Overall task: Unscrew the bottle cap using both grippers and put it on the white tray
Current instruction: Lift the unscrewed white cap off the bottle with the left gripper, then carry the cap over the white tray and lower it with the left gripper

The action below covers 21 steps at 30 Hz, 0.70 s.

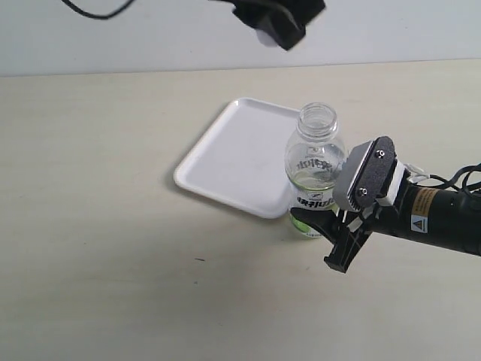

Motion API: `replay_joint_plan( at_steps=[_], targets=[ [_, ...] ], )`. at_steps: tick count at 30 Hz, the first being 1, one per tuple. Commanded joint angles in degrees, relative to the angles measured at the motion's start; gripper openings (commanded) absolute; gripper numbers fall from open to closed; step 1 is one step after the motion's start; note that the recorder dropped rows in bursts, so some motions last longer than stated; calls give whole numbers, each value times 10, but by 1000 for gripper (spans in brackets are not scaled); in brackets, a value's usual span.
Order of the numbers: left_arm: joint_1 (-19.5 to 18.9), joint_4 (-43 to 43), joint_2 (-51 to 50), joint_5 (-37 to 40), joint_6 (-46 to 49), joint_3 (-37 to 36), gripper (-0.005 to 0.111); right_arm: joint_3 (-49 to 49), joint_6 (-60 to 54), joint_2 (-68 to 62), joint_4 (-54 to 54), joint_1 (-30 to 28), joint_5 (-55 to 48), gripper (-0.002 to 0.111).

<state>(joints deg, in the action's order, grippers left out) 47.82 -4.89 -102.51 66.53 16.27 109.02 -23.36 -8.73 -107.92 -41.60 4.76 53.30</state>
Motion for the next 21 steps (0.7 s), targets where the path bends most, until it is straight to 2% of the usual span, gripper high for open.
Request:
replay_joint_plan(
  at_steps=[1, 4, 7, 9, 11, 16, 21],
  targets=[
    [-42, 15, 17, 13, 90, 5, 0, 1, 15, 0, -7, -1, -44, 0],
    [-65, 15, -5, -11, 201, -12, 0, 1, 20, 0, -7, -1, -44, 0],
    [-75, 15, -36, -69, 327, -62, 0, 1, 28, 0, -7, -1, -39, 0],
    [-84, 15, -64, -103, 374, -86, 0, 1, 28, 0, -7, -1, -39, 0],
    [-93, 12, -98, -101, 430, -94, 0, -1, 28, 0, -8, -1, -37, 0],
    [-103, 2, -165, -134, 483, -94, 0, -6, 48, 0, -25, -1, -39, 0],
    [-112, -23, -215, -129, 498, -60, 0, -6, 49, 0, -25, -1, -40, 0]
  ],
)
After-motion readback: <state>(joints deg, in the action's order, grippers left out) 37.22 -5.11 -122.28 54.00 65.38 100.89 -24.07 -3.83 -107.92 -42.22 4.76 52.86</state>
